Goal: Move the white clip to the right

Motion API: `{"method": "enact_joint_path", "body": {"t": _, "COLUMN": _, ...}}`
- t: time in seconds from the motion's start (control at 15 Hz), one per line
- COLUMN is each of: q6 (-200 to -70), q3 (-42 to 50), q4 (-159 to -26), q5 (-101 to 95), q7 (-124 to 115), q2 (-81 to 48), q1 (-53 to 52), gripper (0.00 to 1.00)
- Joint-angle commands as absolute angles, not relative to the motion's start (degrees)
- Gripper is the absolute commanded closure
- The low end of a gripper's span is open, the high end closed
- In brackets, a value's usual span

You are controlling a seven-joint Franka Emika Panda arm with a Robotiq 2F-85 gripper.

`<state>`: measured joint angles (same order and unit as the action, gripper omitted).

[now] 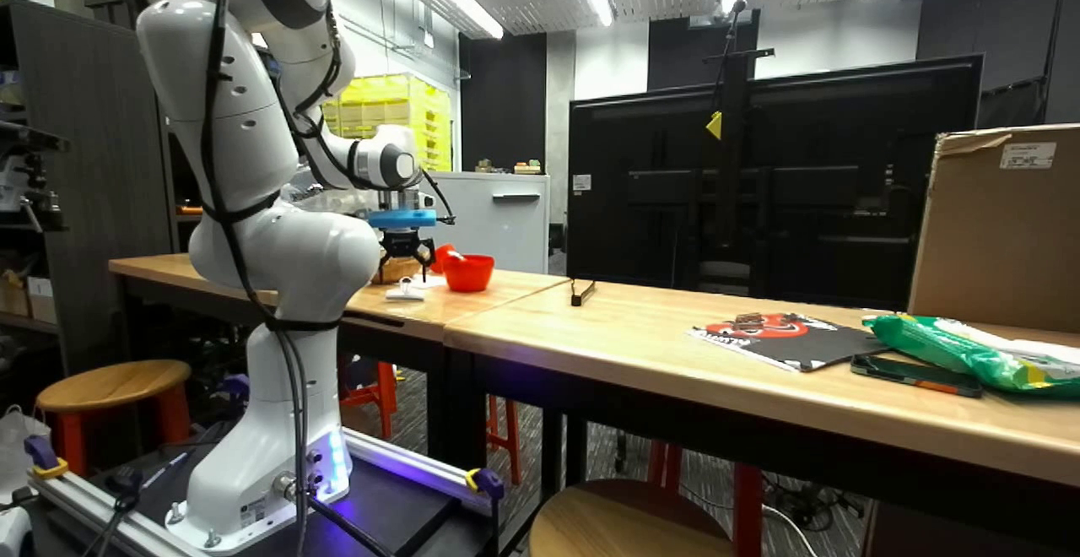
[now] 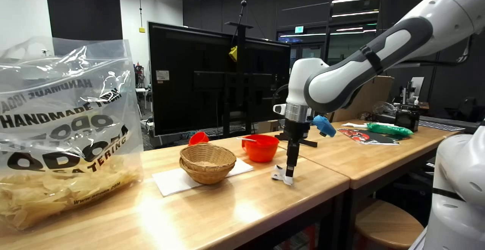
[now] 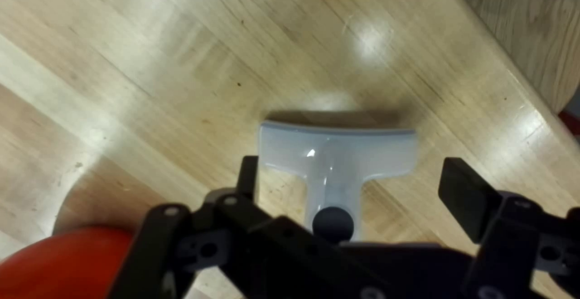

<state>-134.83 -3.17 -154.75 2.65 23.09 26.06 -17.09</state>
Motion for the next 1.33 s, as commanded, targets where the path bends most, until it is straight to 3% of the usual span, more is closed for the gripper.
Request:
{"method": "enact_joint_path", "body": {"t": 0.0, "q6": -135.57, "q3": -3.16, "q4": -153.85, "q5": 2.78, "q7": 23.46, "q2": 25.06, "q1": -16.86, "gripper": 0.00}}
{"method": "enact_joint_path", "body": {"t": 1.0, "q6": -138.27, "q3": -3.66, "q4": -149.49, "q5": 6.83, "q7": 25.14, "q2": 16.73, "q1": -17.60, "gripper": 0.00}}
{"method": "enact_joint_path", "body": {"t": 1.07, "q6": -138.41, "q3": -3.81, "q4": -149.24, "q5": 7.04, "q7": 25.08, "q2": 16.35, "q1": -17.45, "gripper": 0.04}}
{"method": "enact_joint_path", "body": {"t": 1.13, "q6": -138.57, "q3": -3.88, "q4": -148.99, "q5": 7.16, "q7": 25.09, "q2": 15.91, "q1": -17.31, "gripper": 0.26}}
{"method": "enact_joint_path", "body": {"t": 1.27, "q6": -139.02, "q3": -4.16, "q4": -148.65, "q5": 6.67, "q7": 24.47, "q2": 15.51, "q1": -16.82, "gripper": 0.29}}
